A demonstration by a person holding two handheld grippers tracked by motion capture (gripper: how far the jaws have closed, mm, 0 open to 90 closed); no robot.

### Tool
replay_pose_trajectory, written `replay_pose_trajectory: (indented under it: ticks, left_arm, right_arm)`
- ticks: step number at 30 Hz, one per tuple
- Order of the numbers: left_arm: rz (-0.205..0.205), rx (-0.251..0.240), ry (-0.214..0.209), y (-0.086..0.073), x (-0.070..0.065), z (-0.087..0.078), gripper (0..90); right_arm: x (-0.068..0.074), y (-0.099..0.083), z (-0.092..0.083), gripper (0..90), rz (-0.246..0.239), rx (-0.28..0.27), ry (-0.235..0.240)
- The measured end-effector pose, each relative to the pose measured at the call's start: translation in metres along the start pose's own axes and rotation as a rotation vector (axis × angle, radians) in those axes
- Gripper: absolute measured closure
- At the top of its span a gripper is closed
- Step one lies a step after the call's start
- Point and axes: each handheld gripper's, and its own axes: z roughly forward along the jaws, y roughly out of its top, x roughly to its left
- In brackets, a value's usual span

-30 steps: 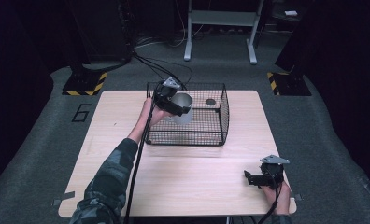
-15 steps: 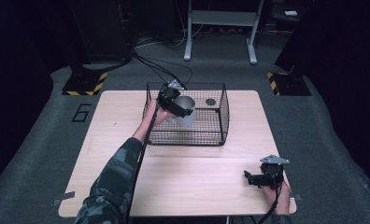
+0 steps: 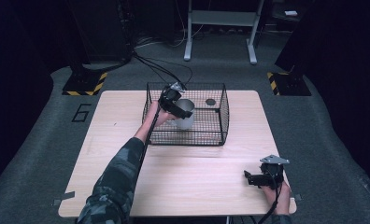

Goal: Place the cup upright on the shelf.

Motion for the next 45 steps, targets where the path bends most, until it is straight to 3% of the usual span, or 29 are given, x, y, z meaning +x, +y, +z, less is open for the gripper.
replay_pose_trajectory:
  ticks: [19, 31, 45]
  left_arm:
    - [0.006, 0.084, 0.009, -0.006, 0.003, 0.014, 6.1]
    - [0.014, 0.108, 0.012, -0.007, 0.002, 0.019, 6.0]
    - [-0.009, 0.149, 0.017, -0.007, 0.002, 0.023, 5.7]
  right_arm:
    - [0.0, 0.0, 0.0, 0.5, 0.005, -0.002, -0.001]
    - [0.0, 0.0, 0.0, 0.5, -0.002, 0.001, 0.001]
    - [0.0, 0.0, 0.0, 0.5, -0.002, 0.0, 0.001]
